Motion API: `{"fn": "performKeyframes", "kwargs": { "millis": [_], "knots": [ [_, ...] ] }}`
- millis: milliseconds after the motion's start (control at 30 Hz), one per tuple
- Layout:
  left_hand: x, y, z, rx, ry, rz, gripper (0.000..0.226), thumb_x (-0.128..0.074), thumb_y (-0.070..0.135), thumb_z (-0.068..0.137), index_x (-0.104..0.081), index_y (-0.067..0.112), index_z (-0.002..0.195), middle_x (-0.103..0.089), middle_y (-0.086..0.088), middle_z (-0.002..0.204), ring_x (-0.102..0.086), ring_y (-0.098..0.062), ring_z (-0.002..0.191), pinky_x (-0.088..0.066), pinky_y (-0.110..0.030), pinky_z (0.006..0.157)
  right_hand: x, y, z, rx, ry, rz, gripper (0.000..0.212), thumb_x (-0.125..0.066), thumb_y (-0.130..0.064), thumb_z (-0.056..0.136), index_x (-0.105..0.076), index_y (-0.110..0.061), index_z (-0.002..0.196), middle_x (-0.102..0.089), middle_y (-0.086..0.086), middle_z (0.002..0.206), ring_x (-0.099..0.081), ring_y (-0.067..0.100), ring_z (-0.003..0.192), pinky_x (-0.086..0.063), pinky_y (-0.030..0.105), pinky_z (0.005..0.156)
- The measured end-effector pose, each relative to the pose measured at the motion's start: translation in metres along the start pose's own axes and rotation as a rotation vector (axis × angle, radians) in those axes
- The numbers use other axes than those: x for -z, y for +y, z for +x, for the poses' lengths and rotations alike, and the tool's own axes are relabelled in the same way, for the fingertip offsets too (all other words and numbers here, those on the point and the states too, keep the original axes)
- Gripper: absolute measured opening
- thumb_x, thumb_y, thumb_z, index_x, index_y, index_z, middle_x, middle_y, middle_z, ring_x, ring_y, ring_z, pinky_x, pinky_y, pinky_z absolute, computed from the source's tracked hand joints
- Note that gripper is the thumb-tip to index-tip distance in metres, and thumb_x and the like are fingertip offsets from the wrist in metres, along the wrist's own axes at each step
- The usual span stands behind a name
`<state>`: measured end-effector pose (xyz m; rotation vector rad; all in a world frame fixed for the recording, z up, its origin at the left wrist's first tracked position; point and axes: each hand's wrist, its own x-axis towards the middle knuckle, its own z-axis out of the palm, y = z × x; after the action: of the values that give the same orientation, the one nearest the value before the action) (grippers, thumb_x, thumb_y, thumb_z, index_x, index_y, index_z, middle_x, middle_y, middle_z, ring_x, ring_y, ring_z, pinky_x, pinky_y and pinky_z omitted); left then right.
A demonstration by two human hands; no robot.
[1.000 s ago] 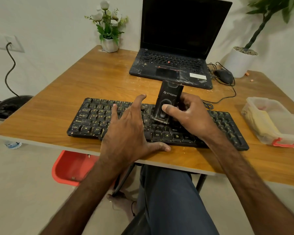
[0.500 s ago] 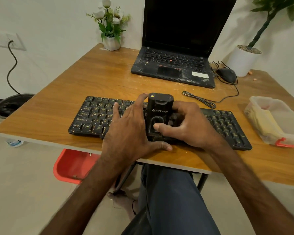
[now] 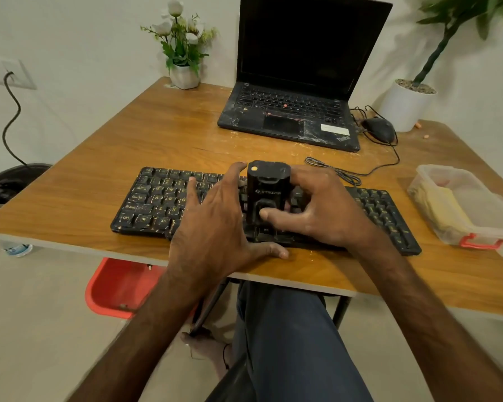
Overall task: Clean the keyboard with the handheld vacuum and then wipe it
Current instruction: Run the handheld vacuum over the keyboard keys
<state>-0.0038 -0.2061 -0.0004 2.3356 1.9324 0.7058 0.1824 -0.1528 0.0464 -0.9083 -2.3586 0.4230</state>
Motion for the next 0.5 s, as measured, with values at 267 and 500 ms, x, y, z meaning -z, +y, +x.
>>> {"fn": "performKeyframes", "kwargs": {
  "millis": [267,500],
  "knots": [
    [0.0,0.002,-0.002,0.014,0.033,-0.027,0.142,-0.043,0.103,0.051,0.001,0.017,0.154,-0.047,-0.008,0.151,-0.043,-0.016,0.141,-0.015,-0.064,0.12,0.001,0.017,0.026,-0.117,0.118,-0.175,0.054,-0.072,-0.042,0.083,-0.062,-0.013,0.127,-0.068,0.0,0.114,-0.06,0.012,0.099,-0.053,0.041,0.084],
    [0.0,0.002,-0.002,0.007,0.05,0.007,0.135,-0.04,0.103,0.054,0.0,0.019,0.153,-0.045,-0.005,0.153,-0.043,-0.017,0.141,-0.015,-0.063,0.12,0.005,0.012,0.014,-0.08,-0.031,0.04,0.051,-0.076,-0.04,0.079,-0.064,-0.02,0.124,-0.068,-0.011,0.103,-0.063,0.006,0.088,-0.053,0.025,0.07]
  ]
}}
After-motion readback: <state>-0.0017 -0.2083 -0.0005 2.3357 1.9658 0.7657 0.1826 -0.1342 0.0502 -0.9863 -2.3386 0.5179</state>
